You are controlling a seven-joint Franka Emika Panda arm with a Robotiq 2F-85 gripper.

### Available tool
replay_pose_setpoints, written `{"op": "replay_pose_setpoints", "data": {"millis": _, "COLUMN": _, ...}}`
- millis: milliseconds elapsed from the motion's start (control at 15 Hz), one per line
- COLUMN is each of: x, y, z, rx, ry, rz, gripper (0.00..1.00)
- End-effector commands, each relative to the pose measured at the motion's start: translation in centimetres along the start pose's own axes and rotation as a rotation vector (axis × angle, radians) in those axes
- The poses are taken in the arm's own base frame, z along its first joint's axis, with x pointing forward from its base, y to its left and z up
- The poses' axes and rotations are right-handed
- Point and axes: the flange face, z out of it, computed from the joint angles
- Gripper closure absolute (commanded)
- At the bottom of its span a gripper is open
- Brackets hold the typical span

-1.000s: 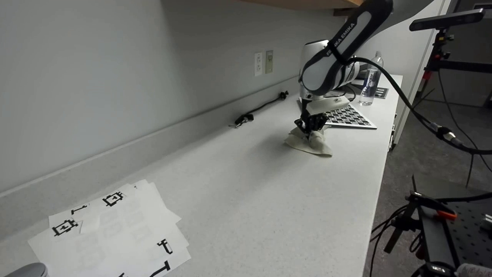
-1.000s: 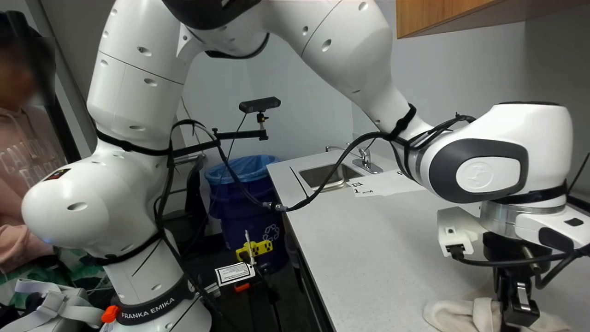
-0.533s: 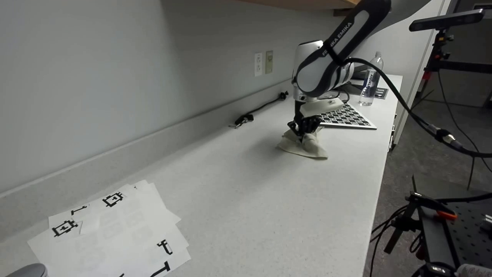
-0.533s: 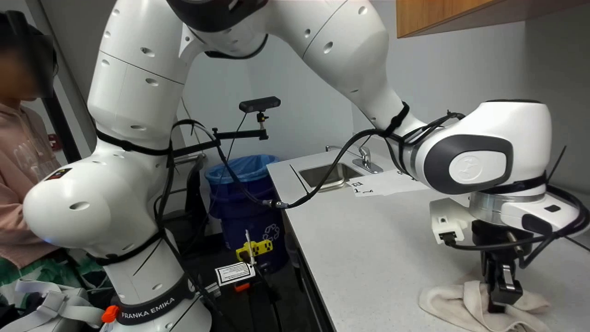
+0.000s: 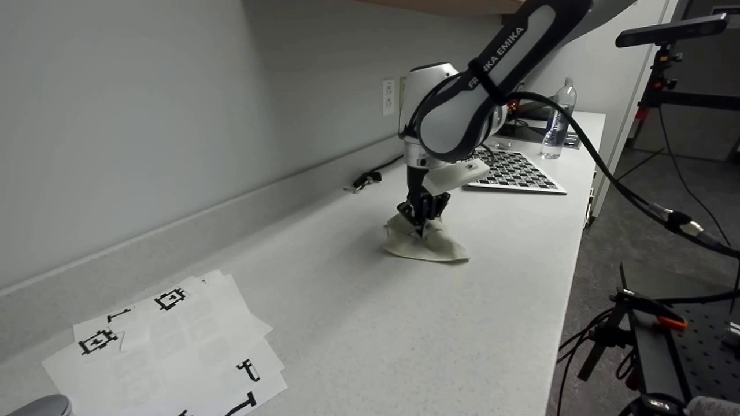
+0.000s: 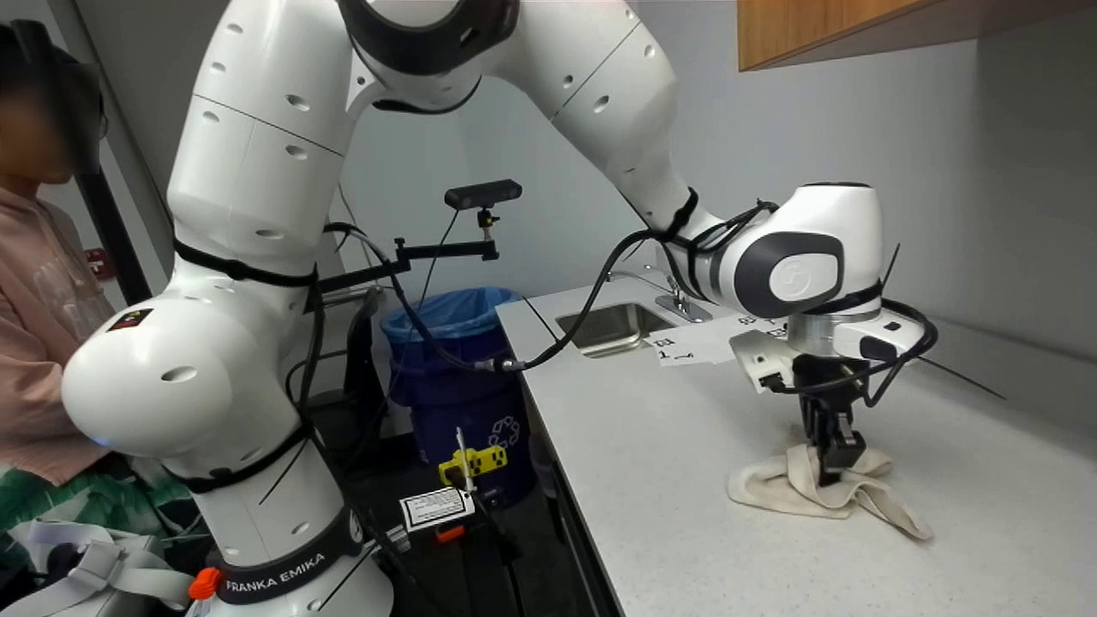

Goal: Wipe the counter with the white cloth

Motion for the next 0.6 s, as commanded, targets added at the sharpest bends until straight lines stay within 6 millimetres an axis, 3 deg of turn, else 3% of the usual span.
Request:
{"op": "replay_pose_setpoints", "data": {"millis": 0, "x": -3.1, "y": -2.9, "z": 1.2, "rx": -0.013, "ry": -0.043, "rz": -0.133, "gripper": 0.97}}
{"op": "replay_pose_setpoints", "data": {"millis": 533, "x": -7.8, "y": -4.9, "z": 0.4, "rx": -0.015, "ry": -0.083, "rz": -0.361, "gripper": 0.97}}
